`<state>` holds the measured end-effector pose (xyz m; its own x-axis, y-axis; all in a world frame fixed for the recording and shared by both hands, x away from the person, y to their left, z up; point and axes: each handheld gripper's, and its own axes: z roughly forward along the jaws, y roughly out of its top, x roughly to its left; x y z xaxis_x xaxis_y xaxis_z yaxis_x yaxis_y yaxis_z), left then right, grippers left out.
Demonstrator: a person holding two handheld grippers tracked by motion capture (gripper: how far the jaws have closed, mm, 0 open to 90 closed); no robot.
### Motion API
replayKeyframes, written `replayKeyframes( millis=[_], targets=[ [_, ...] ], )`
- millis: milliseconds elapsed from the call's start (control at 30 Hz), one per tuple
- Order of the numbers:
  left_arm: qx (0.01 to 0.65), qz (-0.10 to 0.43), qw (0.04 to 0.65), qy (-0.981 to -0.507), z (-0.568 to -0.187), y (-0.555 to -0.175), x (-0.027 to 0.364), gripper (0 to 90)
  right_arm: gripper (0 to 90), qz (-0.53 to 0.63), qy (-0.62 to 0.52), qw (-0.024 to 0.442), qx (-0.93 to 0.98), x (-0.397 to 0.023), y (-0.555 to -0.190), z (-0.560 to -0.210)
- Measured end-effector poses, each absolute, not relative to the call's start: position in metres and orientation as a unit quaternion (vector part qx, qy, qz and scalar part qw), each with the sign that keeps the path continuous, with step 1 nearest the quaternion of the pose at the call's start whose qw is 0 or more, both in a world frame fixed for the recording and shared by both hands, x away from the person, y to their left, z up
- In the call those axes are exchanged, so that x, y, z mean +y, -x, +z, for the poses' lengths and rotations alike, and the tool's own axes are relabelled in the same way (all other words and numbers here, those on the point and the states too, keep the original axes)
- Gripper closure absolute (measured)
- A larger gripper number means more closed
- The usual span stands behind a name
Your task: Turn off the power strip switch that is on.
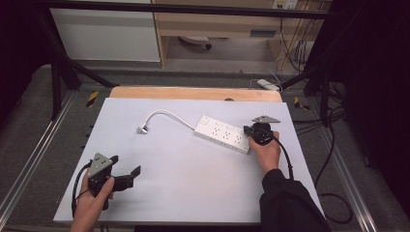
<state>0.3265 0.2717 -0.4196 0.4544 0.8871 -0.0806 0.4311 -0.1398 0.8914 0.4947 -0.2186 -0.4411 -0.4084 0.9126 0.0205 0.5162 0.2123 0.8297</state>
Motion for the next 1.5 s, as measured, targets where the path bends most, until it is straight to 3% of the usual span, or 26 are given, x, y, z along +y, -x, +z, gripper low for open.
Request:
replayKeyframes(
  millis=[1500],
  targets=[
    [0.460,0.243,0.464,-0.717,-0.4199,-0.3266,0.2708,6.0,90.0,0.401,-0.472,0.255,0.742,-0.2195,-0.4912,-0.4457]
  ],
)
